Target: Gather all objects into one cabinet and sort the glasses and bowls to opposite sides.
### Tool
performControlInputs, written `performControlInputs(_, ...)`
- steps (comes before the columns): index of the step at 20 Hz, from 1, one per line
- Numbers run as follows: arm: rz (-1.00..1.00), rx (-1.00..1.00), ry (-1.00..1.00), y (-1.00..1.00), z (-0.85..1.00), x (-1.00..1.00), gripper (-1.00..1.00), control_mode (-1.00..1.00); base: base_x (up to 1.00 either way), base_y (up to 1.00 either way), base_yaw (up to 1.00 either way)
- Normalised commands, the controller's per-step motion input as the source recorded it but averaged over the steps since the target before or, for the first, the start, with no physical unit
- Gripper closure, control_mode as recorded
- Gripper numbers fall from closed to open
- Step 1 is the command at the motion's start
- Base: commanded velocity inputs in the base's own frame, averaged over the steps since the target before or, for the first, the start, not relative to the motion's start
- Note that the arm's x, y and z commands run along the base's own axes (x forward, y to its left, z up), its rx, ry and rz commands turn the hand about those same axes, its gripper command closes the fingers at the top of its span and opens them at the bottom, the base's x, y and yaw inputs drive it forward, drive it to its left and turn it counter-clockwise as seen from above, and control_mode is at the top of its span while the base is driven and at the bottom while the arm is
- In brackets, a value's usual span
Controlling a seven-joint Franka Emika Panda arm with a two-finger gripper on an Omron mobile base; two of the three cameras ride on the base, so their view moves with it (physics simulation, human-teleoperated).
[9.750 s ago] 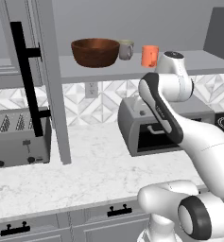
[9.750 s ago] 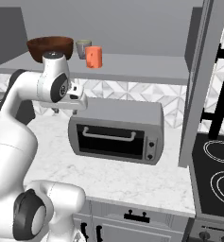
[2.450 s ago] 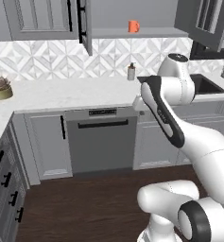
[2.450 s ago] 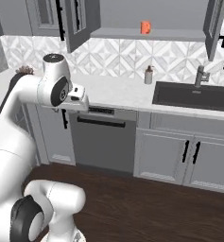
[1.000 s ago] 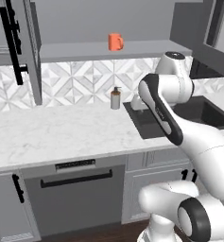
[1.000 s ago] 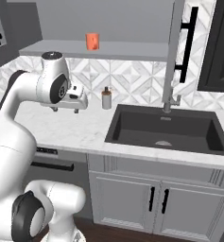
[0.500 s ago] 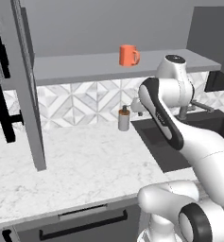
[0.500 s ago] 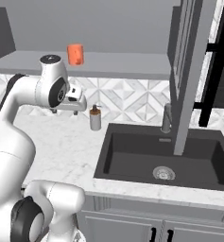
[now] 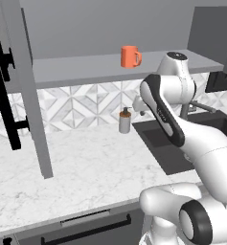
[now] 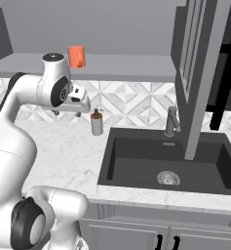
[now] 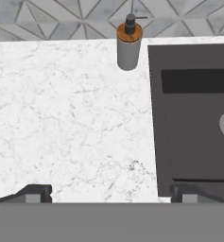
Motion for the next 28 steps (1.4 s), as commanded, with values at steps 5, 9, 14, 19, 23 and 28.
performControlInputs(5,0.00,0.00,0.00,0.00,0.00,0.00,-1.00,1.00,0.00,0.00,0.00)
performControlInputs(9,0.00,0.00,0.00,0.00,0.00,0.00,-1.00,1.00,0.00,0.00,0.00)
performControlInputs(14,0.00,0.00,0.01,0.00,-0.01,0.00,-1.00,-1.00,0.00,0.00,0.00)
performControlInputs(19,0.00,0.00,-0.01,0.00,0.00,-0.04,-1.00,-1.00,0.00,0.00,0.00)
performControlInputs(23,0.00,-0.02,-0.45,0.00,0.00,-0.36,-1.00,-1.00,0.00,0.00,0.00)
performControlInputs(28,0.00,-0.08,-0.70,0.00,0.09,-0.30,-1.00,-1.00,0.00,0.00,0.00)
